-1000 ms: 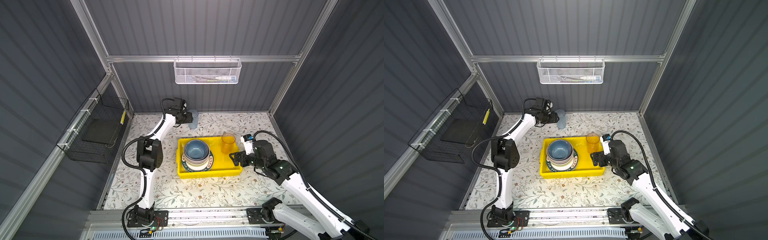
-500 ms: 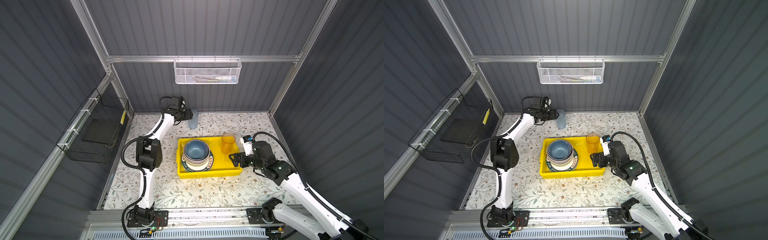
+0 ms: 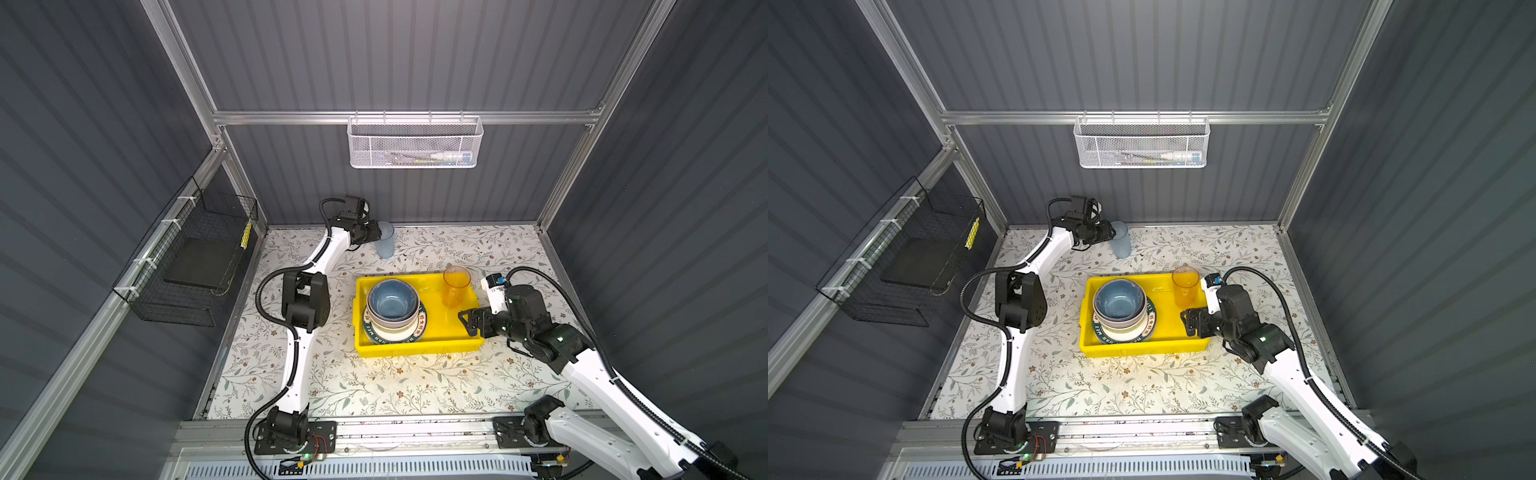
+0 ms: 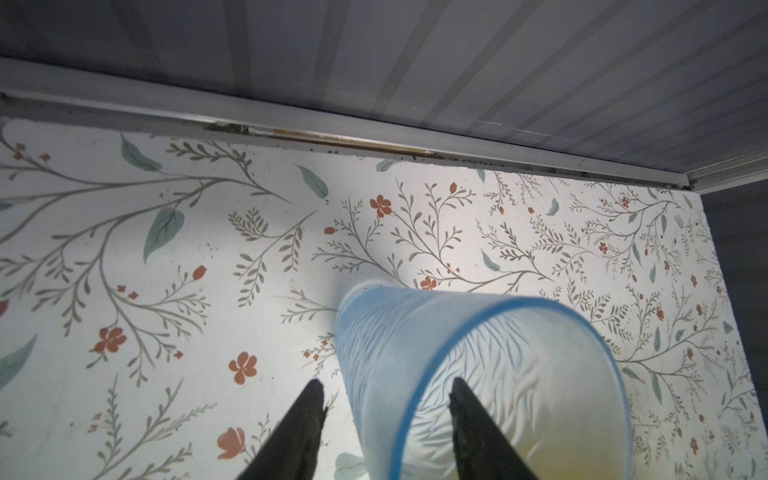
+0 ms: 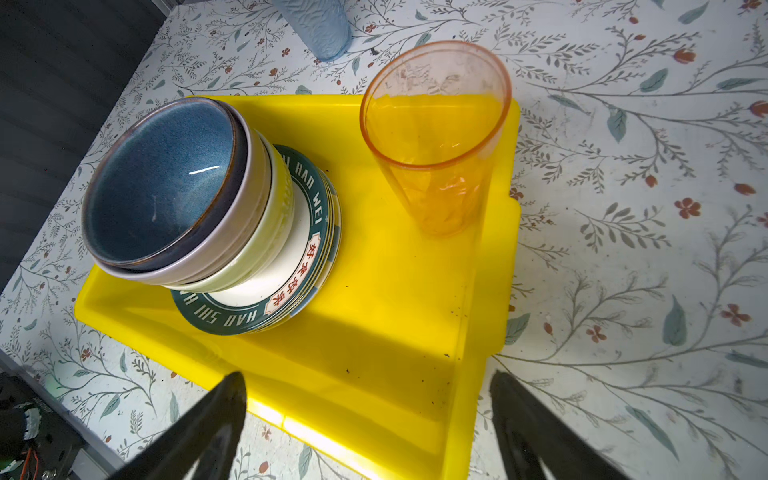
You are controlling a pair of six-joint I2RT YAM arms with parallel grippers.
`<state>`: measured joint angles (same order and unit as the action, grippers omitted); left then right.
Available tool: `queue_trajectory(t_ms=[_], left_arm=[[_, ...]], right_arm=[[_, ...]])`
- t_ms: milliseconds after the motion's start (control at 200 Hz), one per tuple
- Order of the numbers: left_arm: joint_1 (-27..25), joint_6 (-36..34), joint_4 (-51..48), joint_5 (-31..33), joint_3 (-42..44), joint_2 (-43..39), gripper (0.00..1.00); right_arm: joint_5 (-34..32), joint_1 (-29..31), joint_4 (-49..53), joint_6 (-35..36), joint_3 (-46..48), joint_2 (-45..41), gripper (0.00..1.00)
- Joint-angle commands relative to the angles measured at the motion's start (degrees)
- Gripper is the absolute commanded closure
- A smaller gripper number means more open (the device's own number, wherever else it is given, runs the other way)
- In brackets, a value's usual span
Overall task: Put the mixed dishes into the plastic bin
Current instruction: 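Open the right gripper and withdraw while the left reaches for the blue cup, then grasp the frosted blue cup with the left gripper and lift it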
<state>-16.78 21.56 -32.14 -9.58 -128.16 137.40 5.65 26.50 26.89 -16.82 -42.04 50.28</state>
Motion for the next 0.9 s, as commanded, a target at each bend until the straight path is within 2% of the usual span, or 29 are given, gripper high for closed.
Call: queue_trajectory(t_ms=[0,185,340,640,896], left_arm=[[0.3,0.3,-1.4,-0.6,0.3,-1.8,0.58],[0.4,0.1,-1.6,-0.2,2.9,-4.0,0.73],[0.4,-0.1,-2.2,-1.1,4.0,-4.9,0.90],[0.4,0.6,-2.7,-2.7,6.6,-9.4,0.99],[0.3,1.8,0.2,-2.9,15.7,-21.2,1.00]], right_arm=[[0.1,-0.2,0.3,-0.8,0.5,-0.5,0.08],[0.2,-0.1,0.2,-1.2,0.4,-0.4,0.08],[0.4,-0.1,0.3,-2.0,0.0,-0.1,0.09],[0.9,0.0,1.1,-2.5,-2.1,0.4,0.11],[2.3,0.4,2.7,-2.8,-7.8,2.1,0.14]])
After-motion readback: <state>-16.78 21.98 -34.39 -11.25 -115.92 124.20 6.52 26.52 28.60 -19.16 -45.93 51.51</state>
